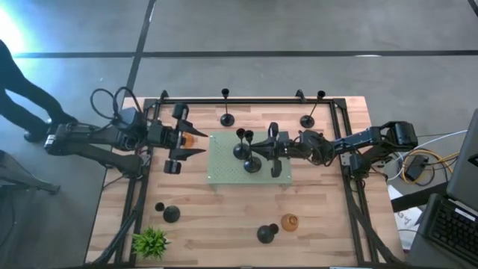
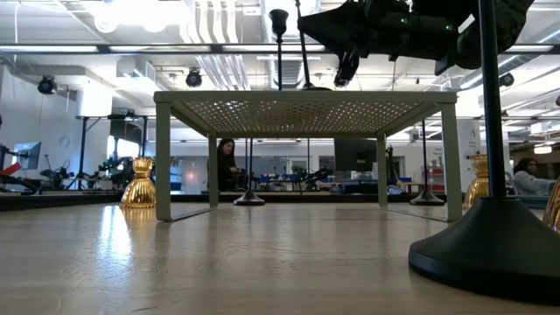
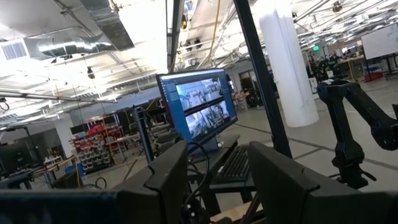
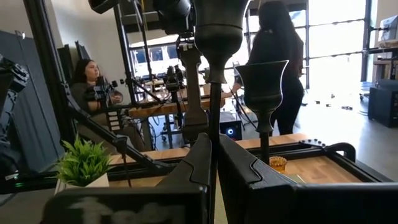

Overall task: Pick & Place candle stick holders
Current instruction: Put the black candle holder on the shelf

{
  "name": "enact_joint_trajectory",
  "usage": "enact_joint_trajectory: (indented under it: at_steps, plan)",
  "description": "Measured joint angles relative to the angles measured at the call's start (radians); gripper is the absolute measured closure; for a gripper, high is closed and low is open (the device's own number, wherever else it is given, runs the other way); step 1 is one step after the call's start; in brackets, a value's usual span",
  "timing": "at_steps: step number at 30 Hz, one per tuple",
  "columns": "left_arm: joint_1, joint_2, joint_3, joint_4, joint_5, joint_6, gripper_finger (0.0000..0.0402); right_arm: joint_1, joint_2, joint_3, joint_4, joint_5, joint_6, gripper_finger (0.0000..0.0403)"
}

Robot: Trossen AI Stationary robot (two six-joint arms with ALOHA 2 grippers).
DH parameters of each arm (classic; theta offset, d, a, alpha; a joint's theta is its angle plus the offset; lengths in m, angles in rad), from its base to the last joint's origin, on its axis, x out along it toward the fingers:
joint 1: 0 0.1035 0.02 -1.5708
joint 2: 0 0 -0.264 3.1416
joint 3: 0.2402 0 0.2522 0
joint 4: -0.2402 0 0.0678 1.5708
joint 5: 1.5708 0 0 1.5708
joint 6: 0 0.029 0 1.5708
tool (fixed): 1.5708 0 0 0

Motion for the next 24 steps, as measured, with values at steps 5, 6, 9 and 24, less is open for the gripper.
enact_joint_trajectory:
  at_steps: [5,6,9,24]
  plan:
    - [0.000,0.002,0.000,0.001,0.000,0.000,0.0227,0.000,0.000,0.000,-0.003,-0.008,0.013,0.0394]
    - [0.000,0.002,0.000,0.001,0.000,0.000,0.0227,0.000,0.000,0.000,-0.003,-0.008,0.013,0.0392]
    - [0.000,0.002,0.000,0.001,0.000,0.000,0.0227,0.000,0.000,0.000,-0.003,-0.010,0.016,0.0385]
    - [0.000,0.002,0.000,0.002,0.000,0.000,0.0227,0.000,0.000,0.000,-0.034,-0.011,0.049,0.0315]
